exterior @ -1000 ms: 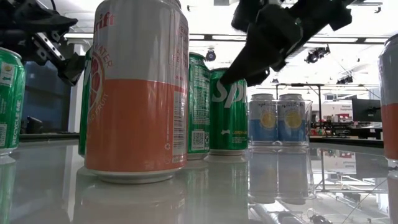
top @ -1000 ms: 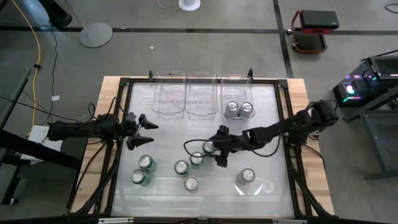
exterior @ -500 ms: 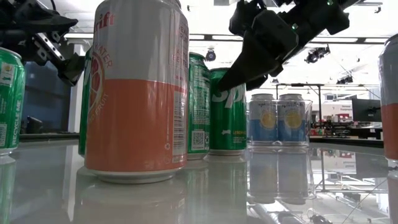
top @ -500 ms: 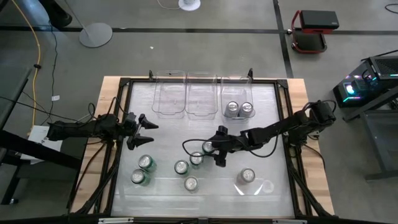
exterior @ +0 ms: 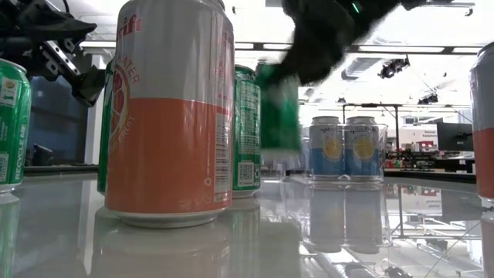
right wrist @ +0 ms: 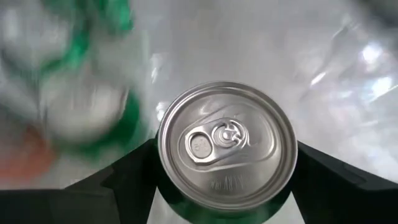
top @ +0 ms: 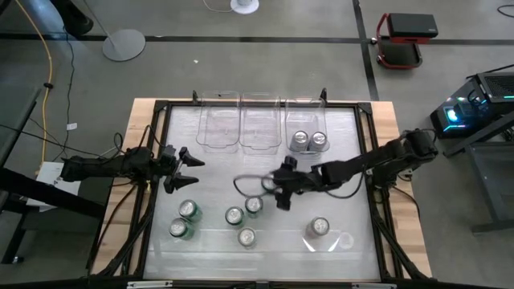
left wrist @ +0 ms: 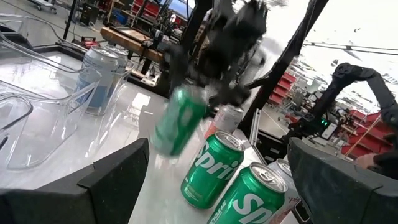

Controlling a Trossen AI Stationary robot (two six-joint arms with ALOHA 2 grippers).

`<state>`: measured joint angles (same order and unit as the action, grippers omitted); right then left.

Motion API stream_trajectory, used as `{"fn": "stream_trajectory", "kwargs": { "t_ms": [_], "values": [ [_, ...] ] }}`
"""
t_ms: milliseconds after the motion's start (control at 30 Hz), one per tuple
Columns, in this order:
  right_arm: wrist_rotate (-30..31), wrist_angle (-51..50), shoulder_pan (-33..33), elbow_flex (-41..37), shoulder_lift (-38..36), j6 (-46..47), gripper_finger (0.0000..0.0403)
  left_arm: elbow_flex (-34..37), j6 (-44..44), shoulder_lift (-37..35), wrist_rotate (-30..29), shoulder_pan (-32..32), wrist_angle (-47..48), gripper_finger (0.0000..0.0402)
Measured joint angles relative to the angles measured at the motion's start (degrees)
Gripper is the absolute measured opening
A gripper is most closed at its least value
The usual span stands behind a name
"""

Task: Sort soda cans
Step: Put the green soda can into the middle transparent bin

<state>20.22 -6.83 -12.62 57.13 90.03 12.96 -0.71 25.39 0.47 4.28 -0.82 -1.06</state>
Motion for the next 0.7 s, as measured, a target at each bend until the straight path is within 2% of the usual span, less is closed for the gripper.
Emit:
{"fn": "stream_trajectory", "kwargs": {
  "t_ms": [167, 333, 467, 700],
  "values": [
    [1.8, -8.4, 2.8, 9.8, -0.7, -3.4, 0.0289, 0.0, 0.0, 0.0, 0.0, 0.0, 0.0, 0.036],
    [1.8, -4.6, 7.0, 16.3, -0.8, -8.3, 0.0289, 0.0, 0.0, 0.0, 0.0, 0.0, 0.0, 0.036],
    [-0.6, 4.4, 12.5, 16.9, -0.8, -10.4, 0.0289, 0.0, 0.0, 0.0, 0.0, 0.0, 0.0, 0.036],
    [-4.3, 4.9, 23.4, 16.1, 3.3, -5.9, 0.0289, 0.0, 0.0, 0.0, 0.0, 0.0, 0.0, 0.036]
  ]
}}
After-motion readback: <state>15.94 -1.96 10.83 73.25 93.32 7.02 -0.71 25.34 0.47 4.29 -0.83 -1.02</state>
